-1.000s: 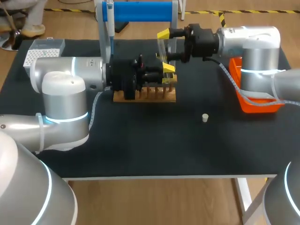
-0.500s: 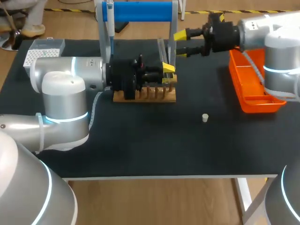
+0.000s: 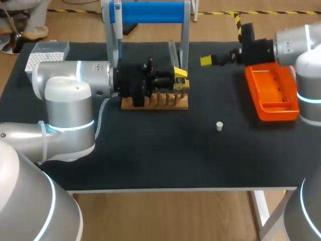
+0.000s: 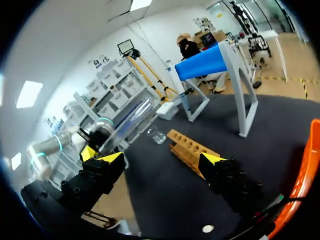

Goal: Invert the test tube, pick up the pipette, mount the tip to pipette, aspirate from beaker and dispense into the tube, eject the tip, return the pipette, and cap with the stopper.

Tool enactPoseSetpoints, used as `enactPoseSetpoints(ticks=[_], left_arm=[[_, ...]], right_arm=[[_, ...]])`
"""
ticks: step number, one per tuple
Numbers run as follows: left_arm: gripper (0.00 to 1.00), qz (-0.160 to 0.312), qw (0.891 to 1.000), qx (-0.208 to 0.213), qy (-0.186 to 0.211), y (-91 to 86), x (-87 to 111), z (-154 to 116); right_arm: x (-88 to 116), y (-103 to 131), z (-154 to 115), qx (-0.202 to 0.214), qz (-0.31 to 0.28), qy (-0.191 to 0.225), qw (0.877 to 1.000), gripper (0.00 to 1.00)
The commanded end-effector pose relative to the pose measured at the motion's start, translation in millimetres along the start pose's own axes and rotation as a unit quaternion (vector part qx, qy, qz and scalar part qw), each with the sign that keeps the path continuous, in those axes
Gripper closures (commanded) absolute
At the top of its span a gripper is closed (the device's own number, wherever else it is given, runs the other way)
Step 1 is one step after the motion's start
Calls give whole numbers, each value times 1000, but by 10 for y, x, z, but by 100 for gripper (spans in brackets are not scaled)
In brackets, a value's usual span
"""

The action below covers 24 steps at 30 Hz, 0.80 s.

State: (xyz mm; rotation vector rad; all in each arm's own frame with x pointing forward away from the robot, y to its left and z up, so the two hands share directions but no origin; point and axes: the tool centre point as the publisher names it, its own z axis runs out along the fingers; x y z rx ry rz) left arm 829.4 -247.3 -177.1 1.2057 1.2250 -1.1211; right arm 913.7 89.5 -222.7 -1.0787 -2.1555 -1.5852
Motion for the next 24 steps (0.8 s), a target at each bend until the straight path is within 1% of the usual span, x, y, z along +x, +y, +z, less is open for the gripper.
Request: enactPoseSetpoints(ticks=[1, 9, 11, 14, 24], left_arm=[[100, 2, 1000, -1, -2, -6, 8, -3], [100, 2, 1000, -1, -2, -6, 8, -3], [100, 2, 1000, -1, -2, -6, 8, -3], [100, 2, 1000, -1, -2, -6, 8, -3], [100, 2, 1000, -1, -2, -6, 8, -3]], right_arm=[[-7, -145, 54, -32, -58, -64, 996, 0], [-128, -249, 236, -11, -97, -63, 993, 0], [-174, -269, 273, -6, -99, -63, 993, 0], [-251, -306, 320, 3, -115, -71, 991, 0], [-452, -500, 509, 27, -185, -89, 978, 0]])
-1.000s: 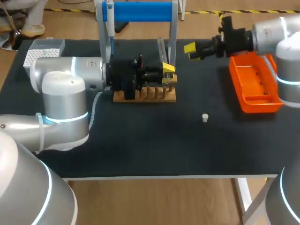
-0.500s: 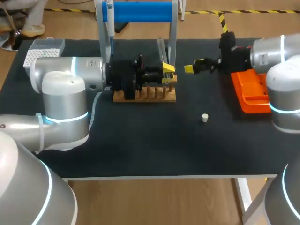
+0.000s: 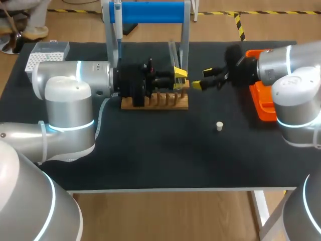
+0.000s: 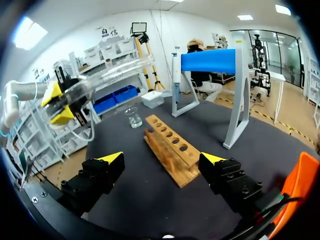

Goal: Invert the test tube, pick up the pipette, mount the tip to pipette, aspirate from beaker and dispense into the tube, eject the tip, return the pipette, and cap with the stopper.

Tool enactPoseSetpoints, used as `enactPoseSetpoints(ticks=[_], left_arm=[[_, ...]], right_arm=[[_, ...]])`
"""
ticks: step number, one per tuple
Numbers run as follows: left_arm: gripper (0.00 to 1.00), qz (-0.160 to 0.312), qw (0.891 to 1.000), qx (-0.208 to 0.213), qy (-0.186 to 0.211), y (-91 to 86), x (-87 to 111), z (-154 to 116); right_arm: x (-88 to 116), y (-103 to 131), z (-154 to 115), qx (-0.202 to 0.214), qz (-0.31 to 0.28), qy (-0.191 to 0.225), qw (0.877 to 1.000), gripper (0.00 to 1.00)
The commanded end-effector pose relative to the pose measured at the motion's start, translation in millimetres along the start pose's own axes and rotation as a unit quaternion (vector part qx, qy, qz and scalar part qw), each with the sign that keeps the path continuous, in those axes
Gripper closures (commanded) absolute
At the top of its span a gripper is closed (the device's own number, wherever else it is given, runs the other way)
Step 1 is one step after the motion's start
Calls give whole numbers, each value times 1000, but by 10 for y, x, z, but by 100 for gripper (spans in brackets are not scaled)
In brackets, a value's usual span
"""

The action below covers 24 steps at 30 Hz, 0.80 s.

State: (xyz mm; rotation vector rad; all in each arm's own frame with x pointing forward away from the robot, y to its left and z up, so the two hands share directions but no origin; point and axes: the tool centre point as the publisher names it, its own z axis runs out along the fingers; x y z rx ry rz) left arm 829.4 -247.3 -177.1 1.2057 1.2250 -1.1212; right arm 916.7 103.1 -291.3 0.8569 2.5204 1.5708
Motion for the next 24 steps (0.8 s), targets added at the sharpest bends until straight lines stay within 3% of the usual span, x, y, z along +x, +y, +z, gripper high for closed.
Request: enactPoseSetpoints(ticks=[1, 9, 24], left_arm=[[100, 2, 1000, -1, -2, -6, 7, -3], [100, 2, 1000, -1, -2, -6, 7, -3], [100, 2, 1000, -1, -2, -6, 7, -3]], right_arm=[[-48, -85, 160, 5, -15, -5, 1000, 0], [-112, -201, 336, 26, -78, -23, 996, 0], [-169, -317, 517, 52, -86, -43, 994, 0]])
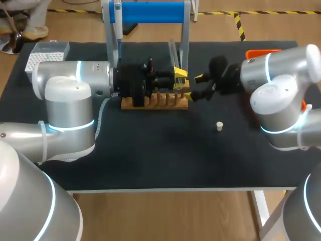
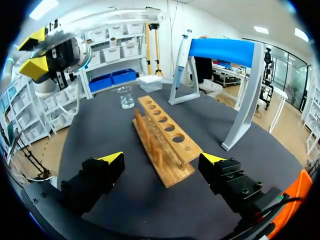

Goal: Invert the test tube, pick up the pipette, mount the tip to pipette, aspirate from beaker and dispense into the tube, eject the tip, return the pipette, and cap with the stopper.

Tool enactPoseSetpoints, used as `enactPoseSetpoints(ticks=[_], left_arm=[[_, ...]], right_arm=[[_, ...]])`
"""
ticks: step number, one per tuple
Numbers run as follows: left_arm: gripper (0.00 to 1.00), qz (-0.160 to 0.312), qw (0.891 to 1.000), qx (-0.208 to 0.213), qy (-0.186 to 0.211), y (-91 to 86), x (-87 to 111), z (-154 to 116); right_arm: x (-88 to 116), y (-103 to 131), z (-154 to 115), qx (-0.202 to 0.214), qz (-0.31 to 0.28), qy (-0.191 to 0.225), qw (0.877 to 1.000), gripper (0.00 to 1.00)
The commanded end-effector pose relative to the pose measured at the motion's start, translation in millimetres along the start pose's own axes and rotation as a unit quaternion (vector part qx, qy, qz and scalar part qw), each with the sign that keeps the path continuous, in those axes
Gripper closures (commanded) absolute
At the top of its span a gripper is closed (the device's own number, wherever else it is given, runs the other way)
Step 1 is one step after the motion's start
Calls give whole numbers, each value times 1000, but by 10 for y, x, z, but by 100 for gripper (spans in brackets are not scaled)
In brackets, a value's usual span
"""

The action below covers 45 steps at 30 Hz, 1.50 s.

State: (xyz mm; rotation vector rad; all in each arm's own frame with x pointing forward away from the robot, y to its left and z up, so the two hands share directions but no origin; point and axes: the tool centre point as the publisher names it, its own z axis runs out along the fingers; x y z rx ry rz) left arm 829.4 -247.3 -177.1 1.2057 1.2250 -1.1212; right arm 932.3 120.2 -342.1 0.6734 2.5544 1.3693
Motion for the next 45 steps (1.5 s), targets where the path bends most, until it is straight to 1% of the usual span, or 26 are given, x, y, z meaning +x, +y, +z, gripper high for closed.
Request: enactPoseSetpoints(ticks=[1, 9, 13, 17, 25, 45], left_arm=[[100, 2, 1000, -1, -2, -6, 8, -3], [100, 2, 1000, -1, -2, -6, 8, -3], [100, 2, 1000, -1, -2, -6, 8, -3], [100, 2, 1000, -1, -2, -6, 8, -3], [100, 2, 1000, -1, -2, -6, 8, -3], [100, 2, 1000, -1, -2, -6, 8, -3]], right_arm=[[11, -8, 91, 10, -5, -11, 1000, 0], [47, 1, 138, 7, 2, -31, 999, 0], [91, -21, 183, 9, -3, -38, 999, 0], [118, -61, 216, 14, -12, -34, 999, 0], [86, -124, 229, 22, -26, -33, 999, 0], [74, -149, 208, 23, -32, -29, 999, 0]])
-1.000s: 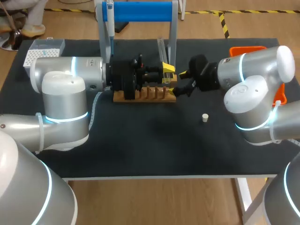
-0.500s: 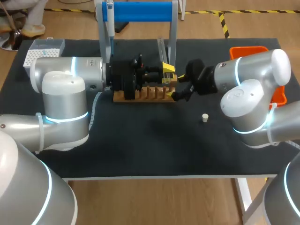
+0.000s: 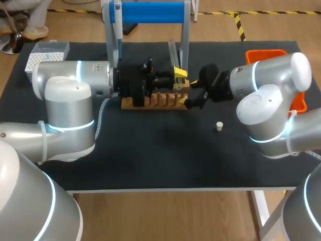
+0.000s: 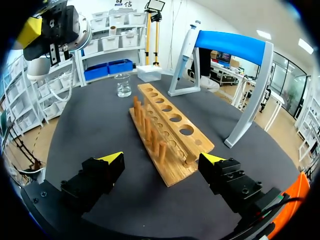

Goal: Invert the test tube, pick up the pipette, mount the tip to pipette, aspirate from beaker and dispense into the tube, eject the tip, return the pipette, and cap with the stopper.

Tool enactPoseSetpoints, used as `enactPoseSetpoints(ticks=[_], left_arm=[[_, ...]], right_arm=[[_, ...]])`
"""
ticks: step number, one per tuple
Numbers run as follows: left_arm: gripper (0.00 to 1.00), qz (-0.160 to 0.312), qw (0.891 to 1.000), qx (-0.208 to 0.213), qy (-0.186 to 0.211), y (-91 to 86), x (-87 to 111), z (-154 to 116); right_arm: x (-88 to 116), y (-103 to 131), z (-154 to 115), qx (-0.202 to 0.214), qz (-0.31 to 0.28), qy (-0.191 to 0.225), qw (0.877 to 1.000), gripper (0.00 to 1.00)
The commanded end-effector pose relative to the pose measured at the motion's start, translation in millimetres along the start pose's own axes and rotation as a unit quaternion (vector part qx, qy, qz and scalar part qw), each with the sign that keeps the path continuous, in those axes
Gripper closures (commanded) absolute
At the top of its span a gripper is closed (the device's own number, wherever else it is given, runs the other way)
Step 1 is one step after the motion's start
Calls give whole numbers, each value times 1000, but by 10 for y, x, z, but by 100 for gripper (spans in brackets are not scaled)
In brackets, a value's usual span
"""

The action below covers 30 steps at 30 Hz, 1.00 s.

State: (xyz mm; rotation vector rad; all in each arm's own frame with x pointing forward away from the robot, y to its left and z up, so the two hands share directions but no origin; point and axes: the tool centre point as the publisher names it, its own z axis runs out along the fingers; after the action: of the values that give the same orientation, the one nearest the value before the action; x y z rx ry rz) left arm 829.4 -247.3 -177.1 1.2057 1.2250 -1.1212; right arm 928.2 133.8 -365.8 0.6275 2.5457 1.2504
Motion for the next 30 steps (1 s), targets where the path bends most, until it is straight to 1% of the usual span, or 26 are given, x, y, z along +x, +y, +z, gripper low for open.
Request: enactPoseSetpoints(ticks=[1, 20, 24, 26, 27, 29, 30], left_arm=[[100, 2, 1000, -1, -2, -6, 8, -3], [100, 2, 1000, -1, -2, -6, 8, -3], [100, -13, 1000, -12, -6, -36, -96, -113], [100, -24, 1000, -11, -4, -34, -150, -144], [100, -36, 999, -13, -2, -27, -178, -160], [100, -56, 998, -4, 10, -8, -225, -167], [100, -75, 997, -6, 12, 10, -249, -170]], right_arm=[[-9, -8, -12, -1, 0, 2, 1000, 0], [-9, -8, -12, -1, 0, 2, 1000, 0], [-9, -8, -12, -1, 0, 2, 1000, 0], [-9, -8, -12, -1, 0, 2, 1000, 0], [-9, -8, -12, -1, 0, 2, 1000, 0], [-9, -8, -12, -1, 0, 2, 1000, 0], [-9, -8, -12, -1, 0, 2, 1000, 0]])
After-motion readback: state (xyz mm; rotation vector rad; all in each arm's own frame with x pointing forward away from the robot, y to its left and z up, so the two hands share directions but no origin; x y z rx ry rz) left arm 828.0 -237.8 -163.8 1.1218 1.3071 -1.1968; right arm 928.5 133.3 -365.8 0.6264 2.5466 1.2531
